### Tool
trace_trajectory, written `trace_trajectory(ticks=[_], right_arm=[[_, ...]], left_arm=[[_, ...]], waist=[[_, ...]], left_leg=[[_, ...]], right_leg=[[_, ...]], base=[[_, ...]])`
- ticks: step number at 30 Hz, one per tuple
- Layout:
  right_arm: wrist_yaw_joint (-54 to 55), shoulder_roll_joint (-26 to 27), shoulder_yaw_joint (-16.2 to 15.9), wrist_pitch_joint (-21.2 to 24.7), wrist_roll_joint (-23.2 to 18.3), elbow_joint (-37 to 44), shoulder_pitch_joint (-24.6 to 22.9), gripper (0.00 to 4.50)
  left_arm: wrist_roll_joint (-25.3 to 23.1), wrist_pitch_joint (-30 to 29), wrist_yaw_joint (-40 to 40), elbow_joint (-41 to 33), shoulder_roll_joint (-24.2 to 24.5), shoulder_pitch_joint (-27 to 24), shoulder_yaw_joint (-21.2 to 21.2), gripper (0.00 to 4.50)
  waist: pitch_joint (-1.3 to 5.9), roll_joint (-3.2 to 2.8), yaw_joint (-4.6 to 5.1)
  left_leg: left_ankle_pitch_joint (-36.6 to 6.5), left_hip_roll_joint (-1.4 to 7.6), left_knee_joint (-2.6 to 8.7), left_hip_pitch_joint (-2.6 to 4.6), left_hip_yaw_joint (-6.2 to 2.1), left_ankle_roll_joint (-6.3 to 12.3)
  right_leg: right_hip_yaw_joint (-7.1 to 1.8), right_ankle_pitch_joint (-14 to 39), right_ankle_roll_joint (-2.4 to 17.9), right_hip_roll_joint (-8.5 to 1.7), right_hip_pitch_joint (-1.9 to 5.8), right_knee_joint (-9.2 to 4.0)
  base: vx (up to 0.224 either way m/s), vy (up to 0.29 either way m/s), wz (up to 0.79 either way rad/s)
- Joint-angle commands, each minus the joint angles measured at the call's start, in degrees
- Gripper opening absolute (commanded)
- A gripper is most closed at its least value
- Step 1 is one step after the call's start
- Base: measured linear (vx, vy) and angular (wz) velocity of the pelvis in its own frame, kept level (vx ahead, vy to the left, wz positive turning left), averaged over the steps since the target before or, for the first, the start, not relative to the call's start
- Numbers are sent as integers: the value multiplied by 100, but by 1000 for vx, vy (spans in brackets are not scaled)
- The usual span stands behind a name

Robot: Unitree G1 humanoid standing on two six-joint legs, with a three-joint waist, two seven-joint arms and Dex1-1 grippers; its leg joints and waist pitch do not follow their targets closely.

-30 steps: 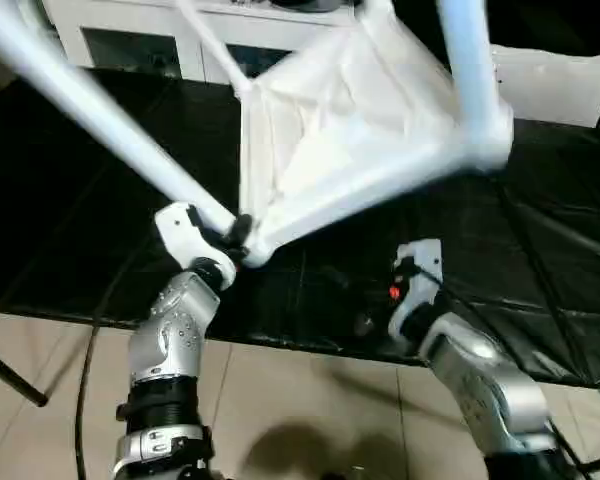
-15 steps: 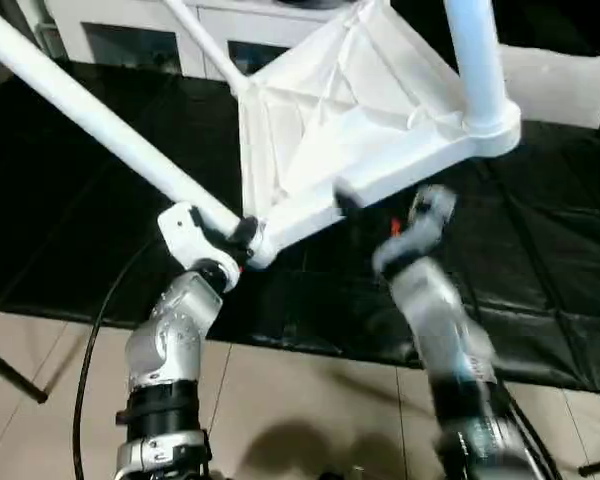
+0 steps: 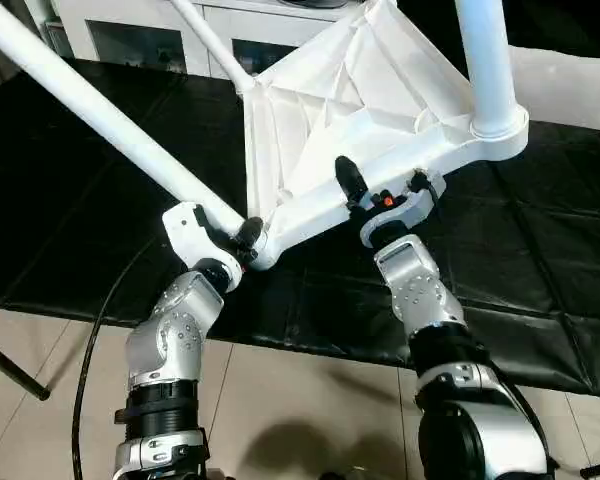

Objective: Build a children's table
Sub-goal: Flip table

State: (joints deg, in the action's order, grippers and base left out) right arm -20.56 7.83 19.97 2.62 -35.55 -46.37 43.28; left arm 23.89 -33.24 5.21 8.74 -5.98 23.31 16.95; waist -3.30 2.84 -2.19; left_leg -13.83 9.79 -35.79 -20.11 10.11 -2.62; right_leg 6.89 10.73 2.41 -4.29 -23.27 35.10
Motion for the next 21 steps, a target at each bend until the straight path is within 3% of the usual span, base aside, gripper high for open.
trace_trajectory(ticks=[1, 6, 16, 21], right_arm=[[-33, 34, 159, -236, -73, -326, 396, 358], [-64, -28, 260, -370, -86, -623, 576, 313], [-186, -97, 388, -588, -12, -1068, 787, 228], [-199, -125, 418, -661, 22, -1166, 852, 210]], left_arm=[[224, -363, 259, 117, -128, -61, -271, 209], [236, -392, 300, 118, -78, -73, -316, 209], [198, -338, 297, 197, -41, -71, -347, 209], [83, -313, 298, 208, 38, -76, -441, 209]], waist=[[407, 10, -2], [407, -2, 8], [417, -2, 25], [411, 7, 33]], left_leg=[[402, 410, 394, 0, -108, 740], [325, 410, 398, 3, -112, 685], [368, 416, 388, 1, -110, 765], [300, 412, 389, 4, -102, 754]], right_leg=[[-442, 389, 1323, -564, 357, -297], [-440, 457, 1292, -555, 356, -300], [-431, 406, 1358, -552, 353, -287], [-432, 522, 1319, -548, 346, -306]], base=[[0, 0, 0], [0, 0, 0], [0, 0, 0], [0, 0, 0]])
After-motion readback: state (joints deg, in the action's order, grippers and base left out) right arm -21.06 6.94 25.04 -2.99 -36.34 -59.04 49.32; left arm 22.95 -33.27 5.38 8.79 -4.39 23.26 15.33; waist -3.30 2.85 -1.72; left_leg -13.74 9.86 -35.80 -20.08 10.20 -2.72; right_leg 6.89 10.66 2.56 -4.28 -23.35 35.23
